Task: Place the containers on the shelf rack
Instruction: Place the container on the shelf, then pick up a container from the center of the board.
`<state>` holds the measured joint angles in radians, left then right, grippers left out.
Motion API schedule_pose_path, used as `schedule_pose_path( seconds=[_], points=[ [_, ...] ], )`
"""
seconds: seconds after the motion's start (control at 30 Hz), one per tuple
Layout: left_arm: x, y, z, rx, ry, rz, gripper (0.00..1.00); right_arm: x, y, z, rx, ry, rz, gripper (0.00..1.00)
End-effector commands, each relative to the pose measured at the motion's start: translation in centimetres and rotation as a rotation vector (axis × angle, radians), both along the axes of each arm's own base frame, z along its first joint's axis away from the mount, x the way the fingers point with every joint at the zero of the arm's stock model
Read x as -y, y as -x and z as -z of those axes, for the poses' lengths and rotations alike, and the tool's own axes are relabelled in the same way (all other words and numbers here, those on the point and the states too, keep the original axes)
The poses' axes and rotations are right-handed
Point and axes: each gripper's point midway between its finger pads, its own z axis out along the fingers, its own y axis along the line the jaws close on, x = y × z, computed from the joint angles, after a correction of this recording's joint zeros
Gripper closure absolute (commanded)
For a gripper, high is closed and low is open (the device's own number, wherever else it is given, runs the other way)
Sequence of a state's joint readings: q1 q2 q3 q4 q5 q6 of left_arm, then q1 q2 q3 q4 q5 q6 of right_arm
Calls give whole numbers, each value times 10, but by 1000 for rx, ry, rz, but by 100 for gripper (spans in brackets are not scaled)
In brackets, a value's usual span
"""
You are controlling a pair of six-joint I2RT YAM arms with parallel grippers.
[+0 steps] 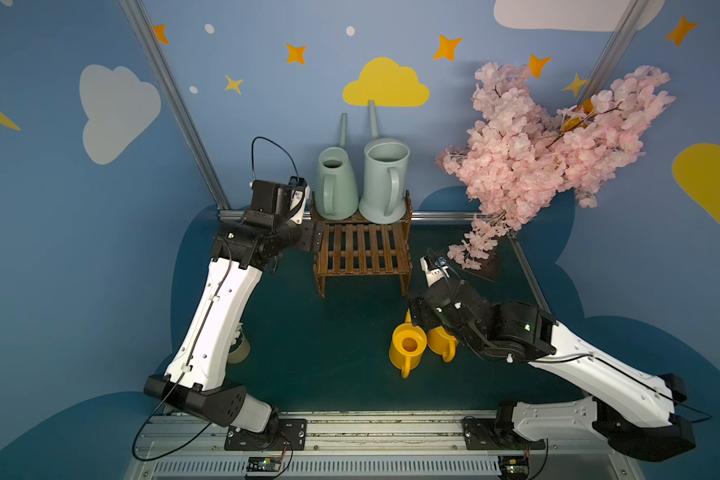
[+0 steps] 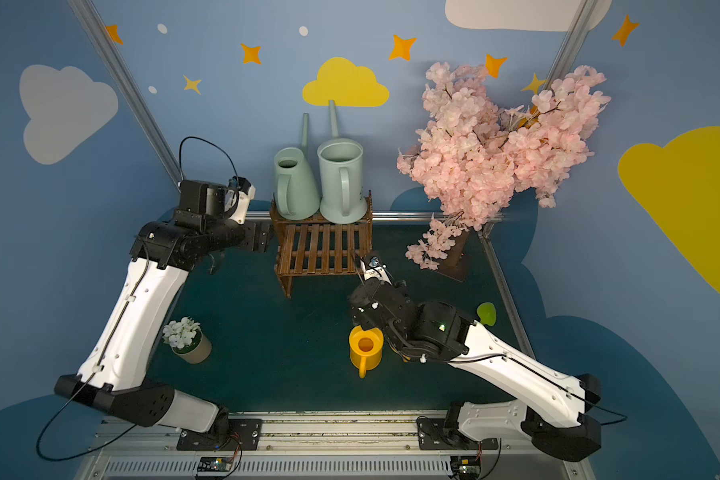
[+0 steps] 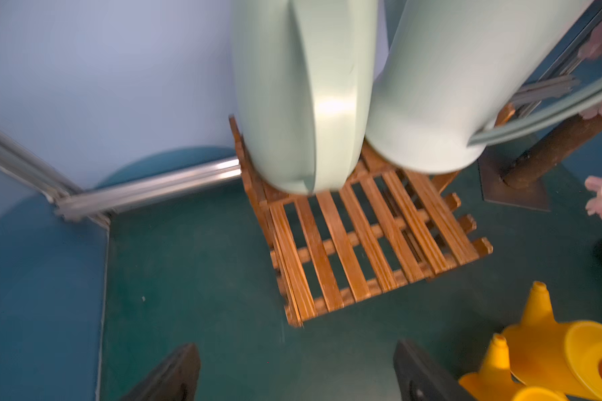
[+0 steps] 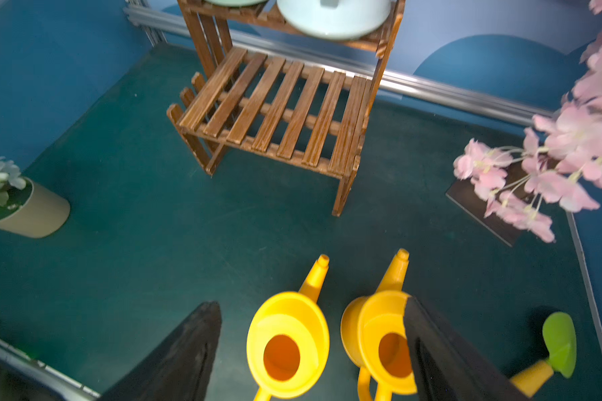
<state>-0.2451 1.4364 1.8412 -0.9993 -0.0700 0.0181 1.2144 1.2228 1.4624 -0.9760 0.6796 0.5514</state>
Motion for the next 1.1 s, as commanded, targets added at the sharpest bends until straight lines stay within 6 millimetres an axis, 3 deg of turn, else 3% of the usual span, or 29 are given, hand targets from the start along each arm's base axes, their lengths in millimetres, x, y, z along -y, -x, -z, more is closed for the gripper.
schedule_pose_path(
  seconds=[0.0,0.2,0.47,0.73,0.87,1.07],
  points=[
    [4,16,15,-9,36,114,1,19,22,28,-75,92,103,17],
    [-1,38,61,-94,102,163,0,5,59,82,-166,71,199,17],
    [19,49,91,-134,208,243,0,-12,87,160,-333,93,300,9],
    [11,50,95,-91,164,225,0,-5,81,224,-380,90,379,5],
    [7,47,103,-100,168,197,0,5,69,241,-399,123,391,6],
    [3,42,112,-120,179,157,0,-3,52,248,-365,169,332,13]
  ],
)
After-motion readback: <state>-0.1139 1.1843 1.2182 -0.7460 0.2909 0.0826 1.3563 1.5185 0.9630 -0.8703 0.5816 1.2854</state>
